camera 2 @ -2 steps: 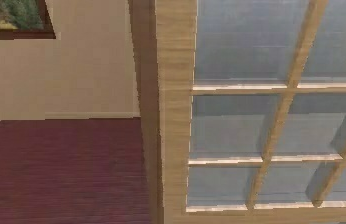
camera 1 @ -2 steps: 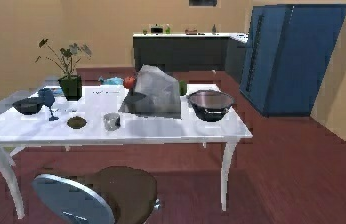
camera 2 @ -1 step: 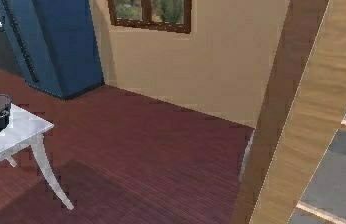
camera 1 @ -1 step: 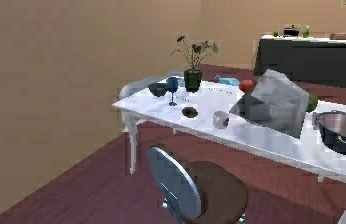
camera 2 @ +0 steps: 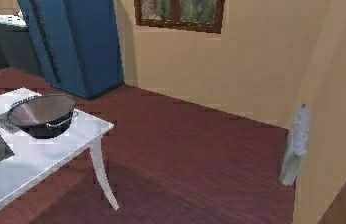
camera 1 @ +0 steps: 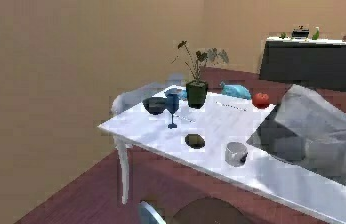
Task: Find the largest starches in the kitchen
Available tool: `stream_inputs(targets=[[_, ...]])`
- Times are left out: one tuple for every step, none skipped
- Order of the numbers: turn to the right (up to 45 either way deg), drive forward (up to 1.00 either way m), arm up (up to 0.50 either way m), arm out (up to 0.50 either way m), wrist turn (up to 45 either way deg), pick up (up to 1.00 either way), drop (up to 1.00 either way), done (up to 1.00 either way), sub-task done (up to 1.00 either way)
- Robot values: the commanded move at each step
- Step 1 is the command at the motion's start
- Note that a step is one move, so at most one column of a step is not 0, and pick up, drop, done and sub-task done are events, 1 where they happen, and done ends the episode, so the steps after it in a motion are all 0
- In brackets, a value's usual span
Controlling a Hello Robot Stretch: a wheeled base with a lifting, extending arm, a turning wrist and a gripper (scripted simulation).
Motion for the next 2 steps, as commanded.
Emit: stream_inputs(targets=[[45.0,0.00,0.00,0.00,0.0,0.00,0.00,0.00,0.00],[45.0,0.00,0.00,0.00,0.0,0.00,0.00,0.00,0.00]])
